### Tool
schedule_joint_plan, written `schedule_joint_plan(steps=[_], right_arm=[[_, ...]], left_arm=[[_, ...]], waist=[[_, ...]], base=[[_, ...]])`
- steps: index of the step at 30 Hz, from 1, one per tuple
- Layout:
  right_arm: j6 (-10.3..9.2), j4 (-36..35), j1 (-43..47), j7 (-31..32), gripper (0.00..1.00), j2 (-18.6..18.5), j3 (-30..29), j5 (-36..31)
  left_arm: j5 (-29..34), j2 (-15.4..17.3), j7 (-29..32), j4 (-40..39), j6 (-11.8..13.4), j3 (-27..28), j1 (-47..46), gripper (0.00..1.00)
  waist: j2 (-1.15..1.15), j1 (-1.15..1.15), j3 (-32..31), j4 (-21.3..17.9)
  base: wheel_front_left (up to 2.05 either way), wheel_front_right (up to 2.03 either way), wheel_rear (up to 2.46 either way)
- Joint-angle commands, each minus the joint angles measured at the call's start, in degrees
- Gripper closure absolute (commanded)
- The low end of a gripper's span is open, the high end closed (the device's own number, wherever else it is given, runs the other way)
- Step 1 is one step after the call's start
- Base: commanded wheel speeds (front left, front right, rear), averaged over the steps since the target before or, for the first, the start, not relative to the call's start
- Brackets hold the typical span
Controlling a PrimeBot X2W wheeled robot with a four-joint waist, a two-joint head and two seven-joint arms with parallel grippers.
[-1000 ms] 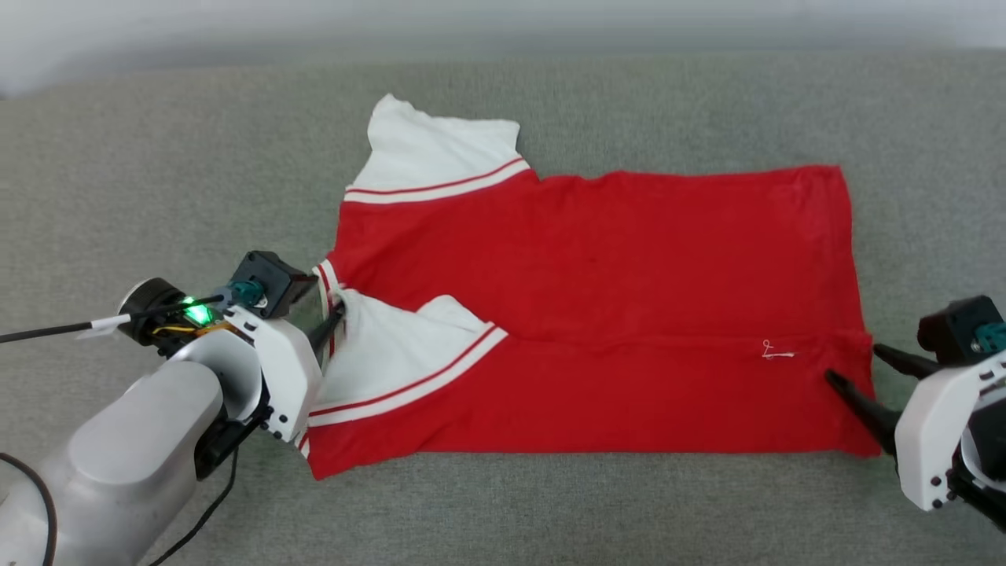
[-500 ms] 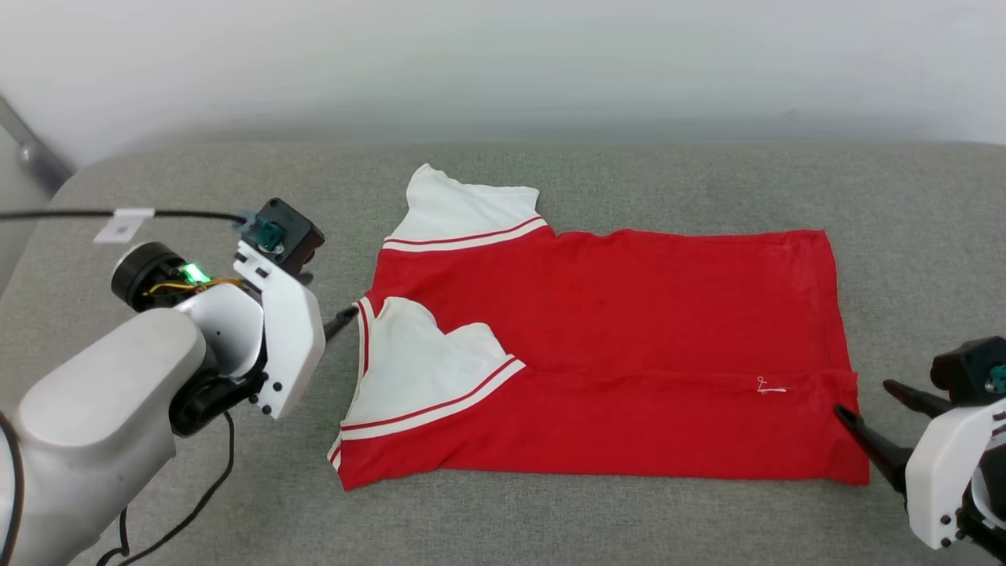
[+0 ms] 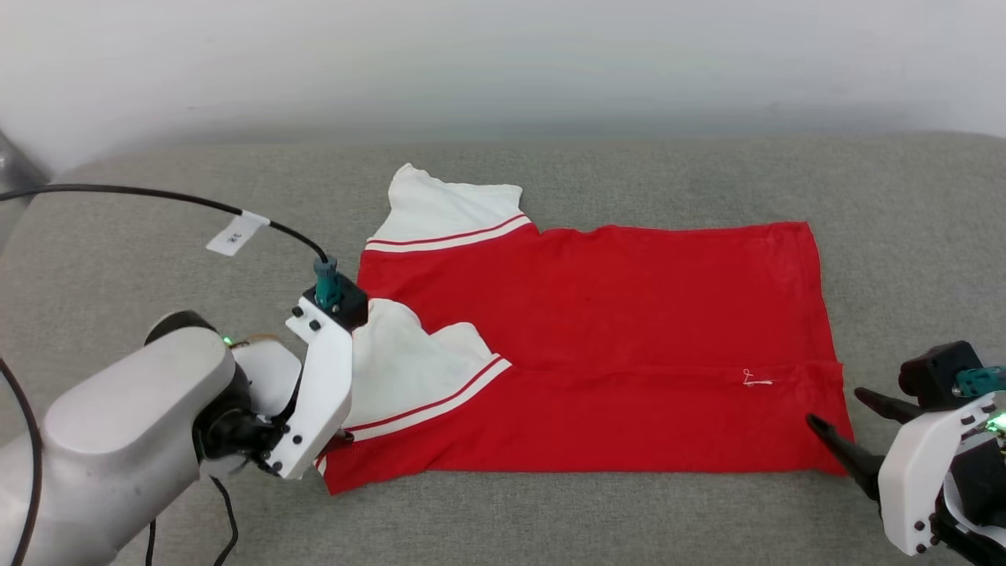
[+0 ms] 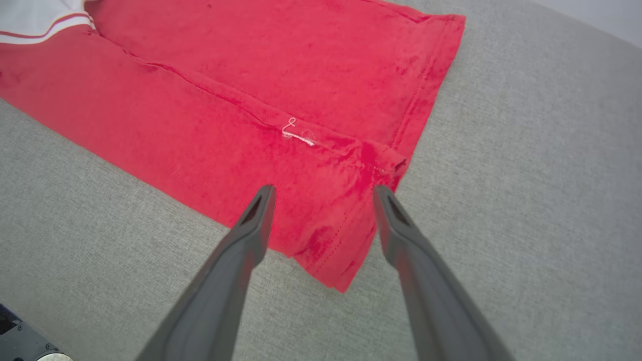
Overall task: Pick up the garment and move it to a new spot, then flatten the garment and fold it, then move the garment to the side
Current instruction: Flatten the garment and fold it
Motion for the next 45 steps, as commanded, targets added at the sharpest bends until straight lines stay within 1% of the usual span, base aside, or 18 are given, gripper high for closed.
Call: schedule_joint_plan(steps=[1, 8, 12, 14, 15, 16, 17, 19, 21, 26, 32, 35, 37, 40, 45], right_arm=[[-0.05, -0.2, -0.8, 0.2, 0.00, 0.5, 0.2, -0.5], [-0.04, 0.2, -2.5, 0.5, 0.00, 1.6, 1.9, -0.5], [-0.04, 0.5, -3.3, 0.7, 0.00, 1.4, 2.6, -0.1], [-0.05, 0.7, -3.6, 0.7, 0.00, 0.9, 2.8, 0.3], [-0.04, 0.7, -3.9, 0.9, 0.00, 0.6, 2.9, 0.2], [-0.04, 0.6, -4.1, 1.2, 0.00, 0.3, 3.1, 0.5], [-0.04, 0.4, -4.3, 1.6, 0.00, -0.2, 3.3, 0.9], [-0.04, -0.1, -4.6, 2.6, 0.00, -1.4, 3.3, 1.6], [-0.05, -0.8, -5.0, 4.0, 0.00, -3.0, 3.7, 2.3], [-0.05, -3.6, -7.9, 9.5, 0.00, -8.2, 4.1, 4.9], [-0.05, -5.6, -12.2, 20.7, 0.00, -14.6, 7.7, 9.0], [-0.05, -5.4, -14.3, 26.8, 0.00, -16.5, 10.5, 10.9], [-0.05, -4.4, -15.4, 29.2, 0.00, -16.6, 11.8, 11.8], [-0.04, -1.9, -16.3, 31.3, 0.00, -15.0, 13.1, 12.9], [-0.04, 2.0, -17.0, 31.0, 0.00, -11.9, 14.2, 13.1]], left_arm=[[-0.3, -0.6, 0.4, 1.0, 0.2, -0.2, 1.1, 0.00], [0.5, -3.1, -0.3, 7.1, 0.3, -1.4, 4.1, 0.00], [1.0, -4.9, -1.4, 9.6, 0.1, -2.0, 5.5, 0.00], [1.5, -5.2, -1.6, 10.2, -0.1, -2.3, 5.9, 0.00], [1.7, -5.3, -1.5, 10.3, -0.3, -2.5, 6.0, 0.55], [2.0, -5.3, -1.8, 10.3, -0.5, -2.7, 6.1, 0.85], [1.8, -5.3, -1.9, 10.1, -0.6, -2.7, 6.3, 1.00], [1.6, -5.0, -2.2, 9.3, -0.8, -2.8, 6.4, 1.00], [2.9, -3.9, -2.7, 8.4, -0.9, -2.9, 6.2, 1.00], [2.9, -2.0, -4.4, 4.2, -1.0, -3.1, 6.1, 1.00], [2.4, 0.3, -4.6, -0.7, -1.0, -3.3, 4.6, 1.00], [2.7, 0.9, -4.6, -2.3, -1.0, -3.3, 3.8, 1.00], [3.0, 1.0, -4.7, -3.0, -1.0, -3.3, 3.1, 1.00], [3.1, 0.7, -4.8, -3.7, -1.0, -3.4, 2.1, 1.00], [3.2, 0.4, -5.2, -3.8, -1.0, -3.4, 0.8, 1.00]], waist=[[0.00, 0.00, 0.7, -0.6], [0.00, 0.00, 3.1, -2.3], [0.00, 0.00, 4.1, -2.6], [0.00, 0.00, 4.2, -2.7], [0.00, 0.00, 4.1, -2.6], [0.00, 0.00, 3.9, -2.6], [0.00, 0.00, 3.6, -2.5], [0.00, 0.00, 2.8, -2.3], [0.00, 0.00, 1.9, -2.1], [0.00, 0.00, 0.1, -1.8], [0.00, 0.00, 0.4, -1.0], [0.00, 0.00, 1.3, -0.6], [0.00, 0.00, 2.2, -0.2], [0.00, 0.00, 3.6, 0.4], [0.00, 0.00, 5.8, 1.2]], base=[[0.00, 0.00, 0.00], [0.00, 0.00, 0.00], [0.00, 0.00, 0.00], [0.00, 0.00, 0.00], [0.00, 0.00, 0.00], [0.00, 0.00, 0.00], [0.00, 0.00, 0.00], [0.00, 0.00, 0.00], [0.00, 0.00, 0.00], [0.00, 0.00, 0.00], [0.00, 0.00, 0.00], [0.00, 0.00, 0.00], [0.00, 0.00, 0.00], [0.00, 0.00, 0.00], [0.00, 0.00, 0.00]])
